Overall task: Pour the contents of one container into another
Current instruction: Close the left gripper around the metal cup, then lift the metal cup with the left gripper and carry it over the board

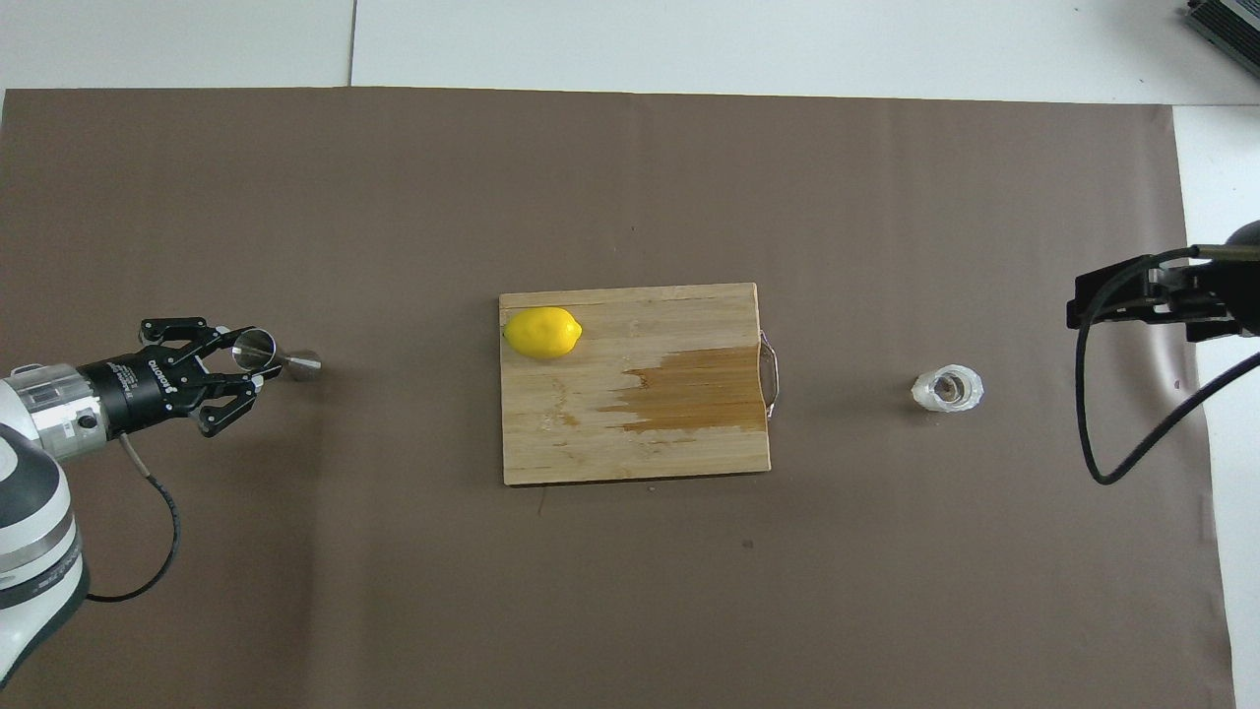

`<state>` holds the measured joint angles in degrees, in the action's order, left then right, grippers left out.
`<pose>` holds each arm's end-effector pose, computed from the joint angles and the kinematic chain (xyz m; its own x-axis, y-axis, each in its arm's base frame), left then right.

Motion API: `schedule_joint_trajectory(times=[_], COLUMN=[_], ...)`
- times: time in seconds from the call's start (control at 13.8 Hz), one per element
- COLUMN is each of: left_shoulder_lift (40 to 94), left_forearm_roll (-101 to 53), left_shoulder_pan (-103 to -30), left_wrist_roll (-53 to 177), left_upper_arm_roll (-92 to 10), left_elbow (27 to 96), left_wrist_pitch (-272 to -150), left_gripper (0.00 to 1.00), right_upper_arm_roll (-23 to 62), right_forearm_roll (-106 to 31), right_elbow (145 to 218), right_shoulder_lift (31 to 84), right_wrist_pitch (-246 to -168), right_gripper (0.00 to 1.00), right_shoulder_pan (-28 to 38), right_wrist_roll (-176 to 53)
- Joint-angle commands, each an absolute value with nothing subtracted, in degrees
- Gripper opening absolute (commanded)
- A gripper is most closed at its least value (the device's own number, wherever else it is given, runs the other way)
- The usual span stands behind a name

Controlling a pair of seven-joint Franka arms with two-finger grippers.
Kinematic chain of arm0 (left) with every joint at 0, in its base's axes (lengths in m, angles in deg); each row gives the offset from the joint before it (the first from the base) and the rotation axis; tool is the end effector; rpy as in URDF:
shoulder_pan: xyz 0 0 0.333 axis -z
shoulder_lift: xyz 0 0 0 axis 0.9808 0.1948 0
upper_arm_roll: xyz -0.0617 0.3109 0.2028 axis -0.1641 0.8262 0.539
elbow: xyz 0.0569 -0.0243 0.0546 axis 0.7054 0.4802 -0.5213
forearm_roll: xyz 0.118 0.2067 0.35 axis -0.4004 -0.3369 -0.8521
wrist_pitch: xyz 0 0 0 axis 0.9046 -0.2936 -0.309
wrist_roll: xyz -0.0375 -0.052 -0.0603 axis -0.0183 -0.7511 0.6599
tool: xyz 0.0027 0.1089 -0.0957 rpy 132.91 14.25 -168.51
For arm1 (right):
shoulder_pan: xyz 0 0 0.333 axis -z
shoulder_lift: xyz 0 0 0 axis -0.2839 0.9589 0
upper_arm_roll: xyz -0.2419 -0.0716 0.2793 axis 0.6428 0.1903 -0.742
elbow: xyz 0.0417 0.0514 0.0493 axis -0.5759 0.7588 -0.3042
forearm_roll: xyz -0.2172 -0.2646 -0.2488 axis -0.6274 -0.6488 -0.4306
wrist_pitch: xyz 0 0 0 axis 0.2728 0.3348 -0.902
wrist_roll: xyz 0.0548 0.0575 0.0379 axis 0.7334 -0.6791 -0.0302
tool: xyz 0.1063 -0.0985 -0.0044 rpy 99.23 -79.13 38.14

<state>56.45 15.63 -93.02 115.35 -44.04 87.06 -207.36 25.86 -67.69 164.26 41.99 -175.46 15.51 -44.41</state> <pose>0.5388 0.0431 0.3552 -0.4117 0.5796 -0.7033 0.8247 0.5653 -0.0170 0.5772 0.0226 0.6745 0.9921 -0.1250 -0.0063 -0.1250 -0.9921 -0.0081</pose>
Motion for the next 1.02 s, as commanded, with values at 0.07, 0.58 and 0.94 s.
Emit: schedule_joint_trajectory(times=[0.07,0.58,0.94], left_shoulder_lift=[55.3,55.9,56.2], left_forearm_roll=[16.7,16.0,16.1], left_shoulder_pan=[-92.0,-89.2,-79.6], left_wrist_roll=[115.7,116.8,125.5], left_upper_arm_roll=[-43.7,-44.3,-44.5], left_elbow=[88.1,78.6,74.9], left_wrist_pitch=[-208.7,-201.4,-200.7], left_gripper=[0.0,0.0,0.0], right_upper_arm_roll=[25.5,25.5,25.5], right_forearm_roll=[-67.4,-67.4,-67.4], right_elbow=[165.8,165.8,165.8], right_shoulder_lift=[40.7,40.7,40.7], right_wrist_pitch=[-176.2,-176.2,-176.2], right_gripper=[1.0,1.0,1.0], right_shoulder_pan=[16.3,16.3,16.3], right_wrist_roll=[-45.7,-45.7,-45.7])
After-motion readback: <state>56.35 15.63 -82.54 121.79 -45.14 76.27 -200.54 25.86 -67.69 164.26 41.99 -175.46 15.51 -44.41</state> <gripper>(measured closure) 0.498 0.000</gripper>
